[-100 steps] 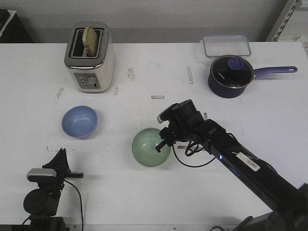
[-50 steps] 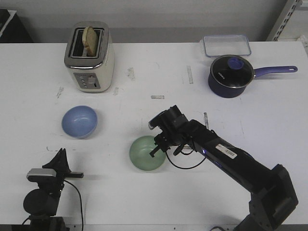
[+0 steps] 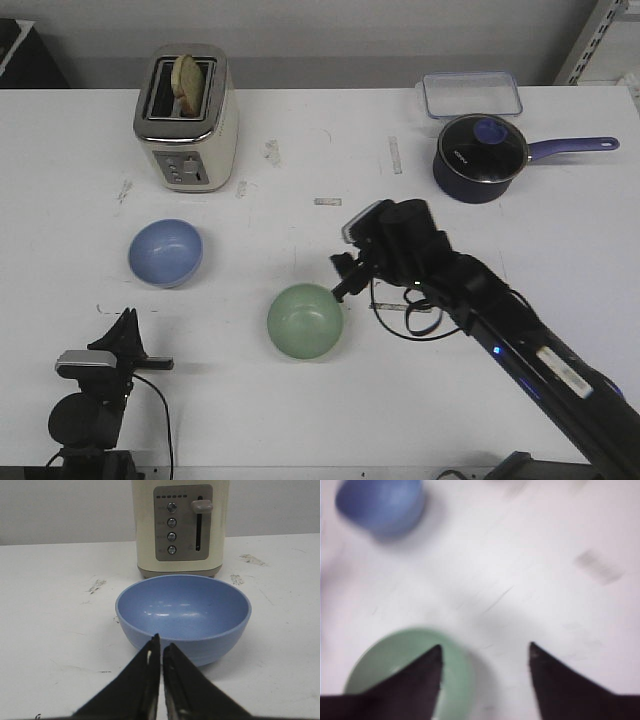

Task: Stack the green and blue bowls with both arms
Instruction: 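Release the green bowl and retract the right gripper to rest, then reach the left gripper to the light blue bowl and grip its rim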

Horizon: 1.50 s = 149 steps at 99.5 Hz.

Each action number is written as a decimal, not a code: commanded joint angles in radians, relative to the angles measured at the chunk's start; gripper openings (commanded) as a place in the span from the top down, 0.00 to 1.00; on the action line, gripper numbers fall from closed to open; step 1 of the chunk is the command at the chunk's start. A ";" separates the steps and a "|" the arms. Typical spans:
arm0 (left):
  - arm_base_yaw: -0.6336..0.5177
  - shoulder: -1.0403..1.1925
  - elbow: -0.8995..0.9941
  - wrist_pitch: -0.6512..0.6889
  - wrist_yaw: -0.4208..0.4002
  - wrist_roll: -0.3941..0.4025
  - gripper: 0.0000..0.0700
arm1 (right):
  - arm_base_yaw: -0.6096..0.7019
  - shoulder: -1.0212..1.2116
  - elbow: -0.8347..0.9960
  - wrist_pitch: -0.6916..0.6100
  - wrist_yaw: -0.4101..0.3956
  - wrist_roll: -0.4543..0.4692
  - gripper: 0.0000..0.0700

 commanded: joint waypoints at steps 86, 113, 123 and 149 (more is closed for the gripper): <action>-0.002 -0.002 -0.007 0.074 -0.001 -0.119 1.00 | -0.458 -1.094 -0.770 0.119 0.245 -0.013 1.00; -0.002 0.054 0.286 0.026 -0.018 -0.070 1.00 | -0.458 -1.139 -0.775 0.135 0.245 -0.013 1.00; -0.001 0.162 0.474 -0.026 -0.034 -0.062 1.00 | -0.457 -1.139 -0.775 0.135 0.245 -0.012 1.00; 0.009 0.612 1.020 -0.298 -0.139 -0.053 1.00 | -0.457 -1.139 -0.775 0.134 0.245 -0.012 1.00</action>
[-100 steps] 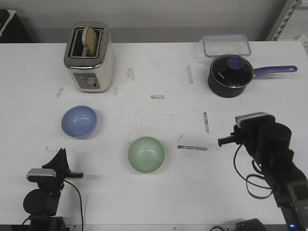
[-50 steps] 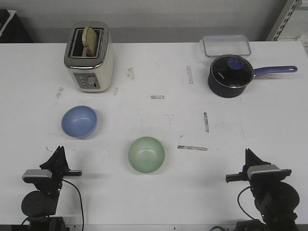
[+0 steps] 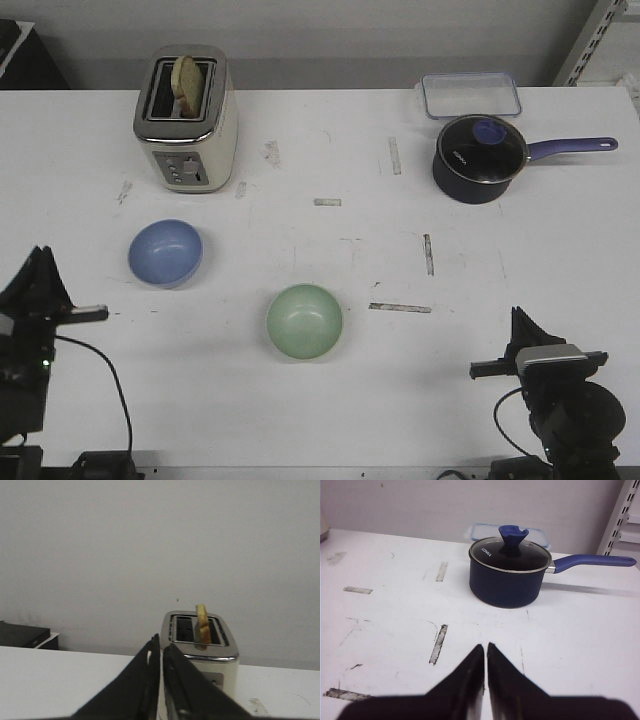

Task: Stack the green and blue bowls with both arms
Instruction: 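Reach the left gripper to the light blue bowl and grip its rim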

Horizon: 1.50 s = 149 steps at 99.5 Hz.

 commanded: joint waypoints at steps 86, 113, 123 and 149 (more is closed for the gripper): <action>0.165 0.987 0.383 -0.561 0.251 0.023 0.18 | 0.001 0.004 0.004 0.005 -0.001 0.007 1.00; 0.137 1.090 0.383 -0.505 0.334 0.023 0.18 | 0.001 0.004 0.004 0.005 -0.001 0.006 1.00; 0.132 1.116 0.383 -0.503 0.331 0.023 0.19 | 0.001 0.004 0.004 0.005 -0.001 0.006 1.00; 0.132 1.147 0.383 -0.508 0.235 0.023 0.55 | 0.001 0.004 0.004 0.003 -0.001 0.006 1.00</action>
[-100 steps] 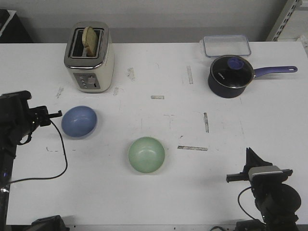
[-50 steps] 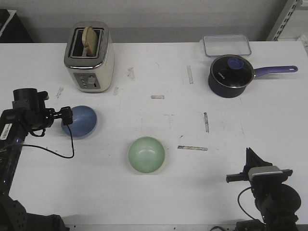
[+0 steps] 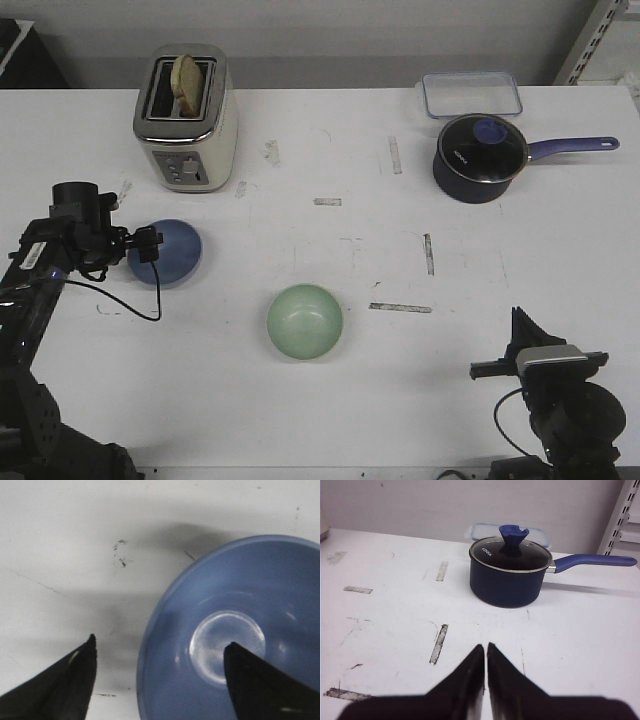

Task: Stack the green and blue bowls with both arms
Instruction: 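Reach the left gripper to the light blue bowl and grip its rim, then lift the blue bowl with the left gripper and lower it into the green bowl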

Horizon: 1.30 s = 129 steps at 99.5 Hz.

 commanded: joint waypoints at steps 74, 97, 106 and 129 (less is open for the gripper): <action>-0.003 0.003 0.063 -0.033 0.069 -0.073 1.00 | 0.001 0.004 0.004 0.002 -0.001 0.006 1.00; -0.056 -0.115 0.111 -0.059 0.263 -0.164 1.00 | 0.001 0.004 0.004 0.002 -0.001 0.006 1.00; -0.124 -0.172 0.111 -0.104 0.277 -0.164 1.00 | 0.001 0.004 0.004 0.002 -0.001 0.006 1.00; -0.415 -0.241 0.110 -0.207 0.272 -0.163 1.00 | 0.001 0.004 0.004 0.002 -0.001 0.006 1.00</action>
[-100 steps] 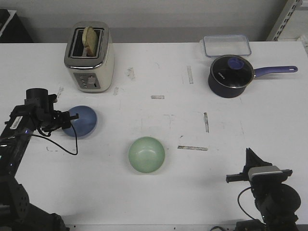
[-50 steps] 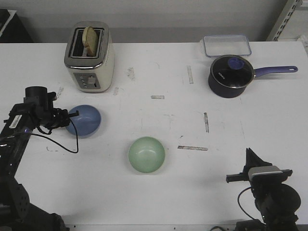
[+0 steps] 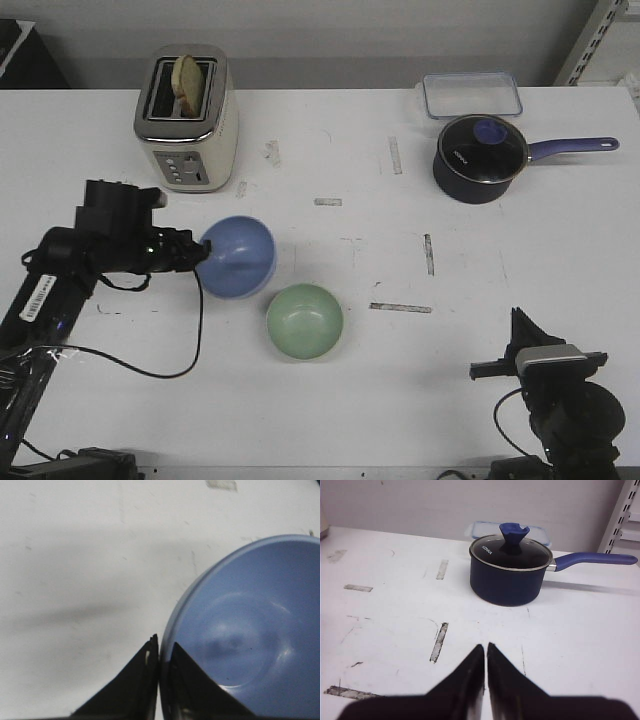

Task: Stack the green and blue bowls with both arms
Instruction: 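Lift the blue bowl with the left gripper and lower it into the green bowl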

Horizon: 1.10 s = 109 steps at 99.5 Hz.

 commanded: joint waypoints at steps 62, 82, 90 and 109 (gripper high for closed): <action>-0.409 0.232 0.016 0.037 -0.241 0.002 1.00 | 0.001 0.004 0.004 0.008 -0.001 0.006 1.00; -0.413 0.240 0.016 0.043 -0.240 0.002 0.99 | 0.001 0.004 0.004 0.009 -0.001 0.006 1.00; -0.413 0.240 0.016 0.041 -0.240 0.002 0.86 | 0.001 0.004 0.004 0.009 -0.001 0.006 1.00; -0.413 0.235 0.017 0.043 -0.240 0.002 0.23 | 0.001 0.004 0.004 0.009 -0.001 0.006 1.00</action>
